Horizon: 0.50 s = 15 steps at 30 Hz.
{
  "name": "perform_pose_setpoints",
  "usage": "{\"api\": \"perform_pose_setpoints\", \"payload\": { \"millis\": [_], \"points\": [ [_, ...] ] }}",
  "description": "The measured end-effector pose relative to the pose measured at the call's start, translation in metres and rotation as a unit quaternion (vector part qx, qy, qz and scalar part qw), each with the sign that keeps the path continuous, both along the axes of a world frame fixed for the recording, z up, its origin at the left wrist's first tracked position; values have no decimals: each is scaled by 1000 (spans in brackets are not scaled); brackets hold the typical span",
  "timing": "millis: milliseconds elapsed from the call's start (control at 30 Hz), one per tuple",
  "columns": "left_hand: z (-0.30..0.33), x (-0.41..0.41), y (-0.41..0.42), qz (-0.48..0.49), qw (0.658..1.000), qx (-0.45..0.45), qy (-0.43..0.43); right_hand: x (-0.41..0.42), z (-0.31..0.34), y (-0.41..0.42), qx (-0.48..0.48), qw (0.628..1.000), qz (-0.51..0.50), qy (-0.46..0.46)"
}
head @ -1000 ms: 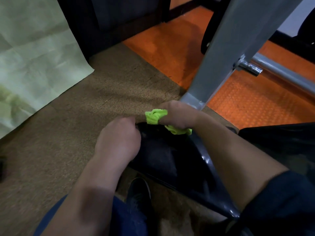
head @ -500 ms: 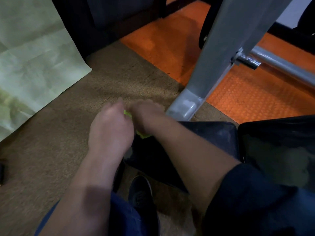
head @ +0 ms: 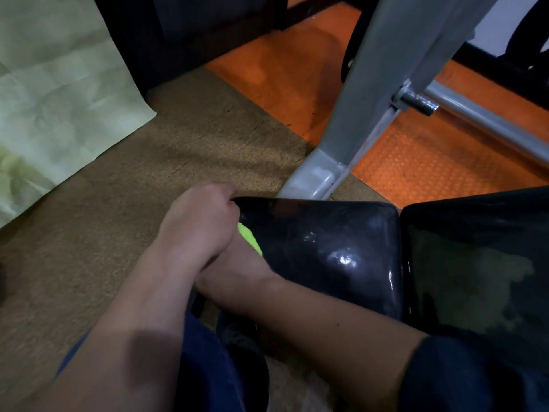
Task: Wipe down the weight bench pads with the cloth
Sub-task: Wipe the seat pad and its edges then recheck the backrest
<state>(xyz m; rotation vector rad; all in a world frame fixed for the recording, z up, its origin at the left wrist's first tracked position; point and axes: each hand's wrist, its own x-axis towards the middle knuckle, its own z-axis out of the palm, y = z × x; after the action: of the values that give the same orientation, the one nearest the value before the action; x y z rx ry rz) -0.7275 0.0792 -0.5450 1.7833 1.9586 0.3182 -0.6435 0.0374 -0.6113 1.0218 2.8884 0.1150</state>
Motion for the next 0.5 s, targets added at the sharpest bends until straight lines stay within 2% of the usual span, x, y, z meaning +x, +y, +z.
{"api": "perform_pose_setpoints", "payload": {
  "millis": [33,67,133,233,433,500],
  "points": [
    [0,1,0,-7,1000,-10,3,-2,4,-6,-13,1000,9,7],
    [0,2,-1,-14,1000,-24,6,-6,3,-15,5,998,62,-19],
    [-3,1,-6,-21,998,-65,6,6,3,-32,60,976,146,-148],
    [-7,-3,-15,-17,992,-126,14,41,4,-38,69,968,180,-162],
    [-6,1,-30,-27,988,-152,20,60,-1,-66,64,959,147,-234],
    [-8,3,-35,-33,988,-151,20,84,2,-68,65,962,148,-221]
  ]
}}
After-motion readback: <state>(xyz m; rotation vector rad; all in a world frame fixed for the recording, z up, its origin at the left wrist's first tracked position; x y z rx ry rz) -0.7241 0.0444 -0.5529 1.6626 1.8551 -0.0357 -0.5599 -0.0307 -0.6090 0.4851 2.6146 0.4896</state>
